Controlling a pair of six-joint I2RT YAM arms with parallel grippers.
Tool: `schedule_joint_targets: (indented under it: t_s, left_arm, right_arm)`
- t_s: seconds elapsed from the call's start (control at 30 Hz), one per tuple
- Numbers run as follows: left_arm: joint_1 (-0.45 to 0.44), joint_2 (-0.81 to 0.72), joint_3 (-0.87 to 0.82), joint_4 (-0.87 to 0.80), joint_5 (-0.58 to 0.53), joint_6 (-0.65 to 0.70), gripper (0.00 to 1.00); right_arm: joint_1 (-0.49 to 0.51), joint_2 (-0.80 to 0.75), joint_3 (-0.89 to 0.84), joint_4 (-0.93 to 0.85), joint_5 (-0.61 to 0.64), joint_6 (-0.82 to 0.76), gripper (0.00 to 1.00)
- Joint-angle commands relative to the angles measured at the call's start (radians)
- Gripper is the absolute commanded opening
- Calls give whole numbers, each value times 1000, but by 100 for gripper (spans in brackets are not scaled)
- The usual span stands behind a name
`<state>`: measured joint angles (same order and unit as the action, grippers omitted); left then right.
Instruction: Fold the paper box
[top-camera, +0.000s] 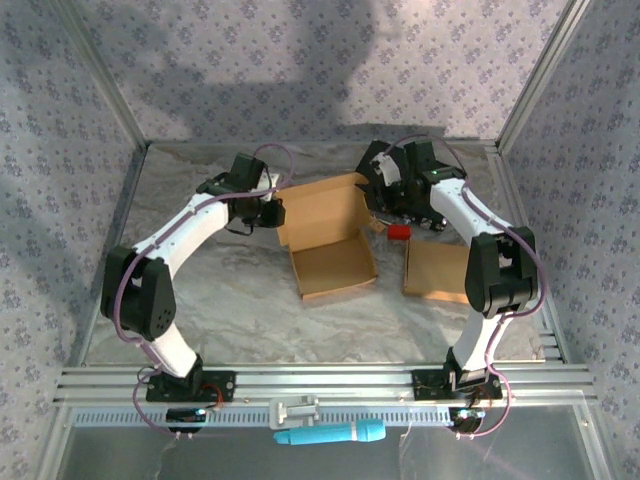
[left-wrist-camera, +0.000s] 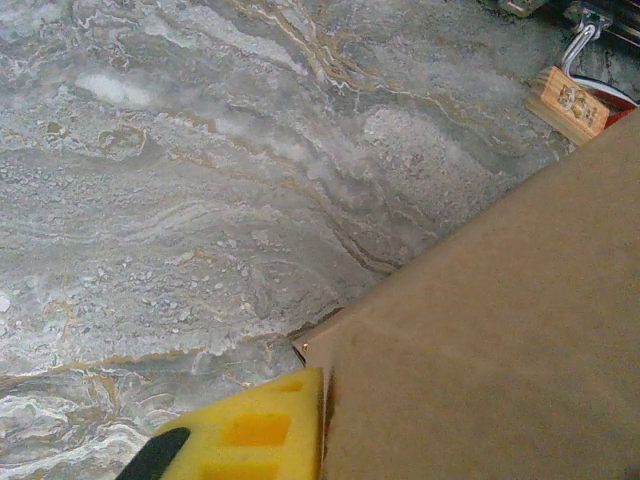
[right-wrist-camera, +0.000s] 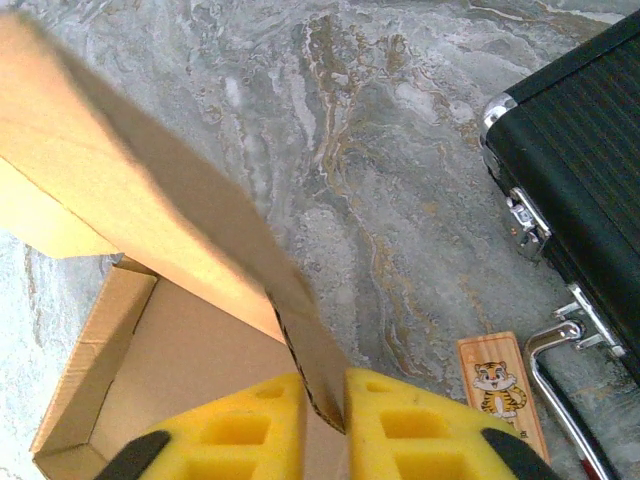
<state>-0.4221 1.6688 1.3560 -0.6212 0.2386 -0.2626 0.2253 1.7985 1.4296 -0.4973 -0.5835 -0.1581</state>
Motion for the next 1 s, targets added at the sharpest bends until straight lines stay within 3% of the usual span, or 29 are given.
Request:
schedule_joint_targets:
  t_s: [0.0, 0.27, 0.57, 0.7, 0.8, 0.87, 0.97]
  left_arm:
    - [-12, 12, 42, -20, -14, 6, 11]
    - [-26, 42, 103, -37, -60, -13, 0]
    - [-28, 96, 220, -64, -265, -86, 0]
    - [-18, 60, 145, 121, -292, -119, 0]
    - [-14, 0, 1, 358, -280, -101, 0]
    - [-12, -38, -112, 553, -269, -83, 0]
    - [1, -41, -165, 649, -252, -89, 0]
  right_arm:
    - [12, -30, 32, -33, 21, -13, 15]
    - [73, -42, 49, -19, 150, 54, 0]
    - [256, -87, -37, 204, 492, 315, 0]
    - [357, -134, -174, 476, 666, 404, 0]
    - [422, -150, -288, 704, 808, 418, 0]
    - [432, -117, -273, 731, 834, 429, 0]
    - [432, -58, -246, 750, 841, 423, 0]
